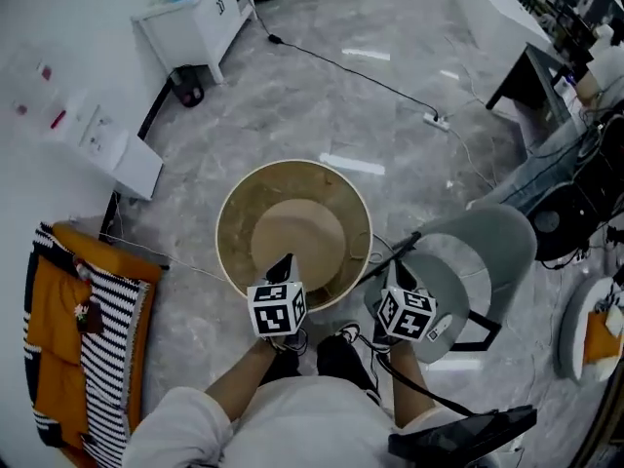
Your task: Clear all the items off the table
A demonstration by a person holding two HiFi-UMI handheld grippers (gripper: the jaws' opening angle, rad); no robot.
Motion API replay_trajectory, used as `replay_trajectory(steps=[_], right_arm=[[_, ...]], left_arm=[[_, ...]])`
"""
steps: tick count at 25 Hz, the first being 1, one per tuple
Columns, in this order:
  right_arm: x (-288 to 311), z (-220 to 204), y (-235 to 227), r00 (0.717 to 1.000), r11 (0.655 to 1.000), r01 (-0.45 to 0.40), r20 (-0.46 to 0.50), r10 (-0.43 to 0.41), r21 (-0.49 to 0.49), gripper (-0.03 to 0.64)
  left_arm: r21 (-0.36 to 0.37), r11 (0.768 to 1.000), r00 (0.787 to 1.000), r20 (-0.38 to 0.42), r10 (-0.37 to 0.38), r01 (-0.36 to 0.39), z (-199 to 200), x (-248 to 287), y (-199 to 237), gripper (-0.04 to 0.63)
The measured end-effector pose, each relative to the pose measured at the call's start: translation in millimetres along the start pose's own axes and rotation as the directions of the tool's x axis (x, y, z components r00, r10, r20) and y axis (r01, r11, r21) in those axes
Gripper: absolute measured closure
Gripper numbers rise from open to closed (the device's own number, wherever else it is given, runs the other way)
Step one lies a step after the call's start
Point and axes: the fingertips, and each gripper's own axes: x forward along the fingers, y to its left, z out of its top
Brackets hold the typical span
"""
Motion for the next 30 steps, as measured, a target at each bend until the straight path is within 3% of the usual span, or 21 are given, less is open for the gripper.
replay_trajectory(steps=[3,6,10,15,21,30], right_arm=[[-1.6,27.1,59.4,0.999,0.998,-0.038,0.032,0.040,-0.058,0.594],[-13.7,48.5,108.1,0.994,0.996,-0.056,0.085,0.062,-0.070,0.592],[-27.3,66.5,152.3,0.986,0.980,-0.103,0.113,0.123,-0.169,0.594],[-32.2,89.8,162.1,0.978,0.956,-0.129,0.127,0.167,-0.264,0.594],[-32.9,98.0,143.1,0.980,0.965,-0.100,0.146,0.138,-0.241,0.594],[-24.5,102.8,142.9,0.977,0.963,-0.121,0.142,0.159,-0.241,0.594]], left_arm=[[-0.055,0.997,0.995,0.091,0.049,-0.044,28.6,-42.0,61.1,0.588],[-0.050,0.997,0.981,0.184,0.064,-0.056,56.7,-81.2,112.2,0.588],[-0.050,0.998,0.971,0.230,0.056,-0.046,71.4,-116.5,153.7,0.588],[-0.111,0.991,0.954,0.283,0.098,-0.069,79.0,-131.9,161.4,0.588],[-0.110,0.986,0.948,0.280,0.154,-0.128,78.1,-133.4,158.6,0.588],[-0.077,0.989,0.947,0.288,0.145,-0.128,88.6,-125.7,152.0,0.588]])
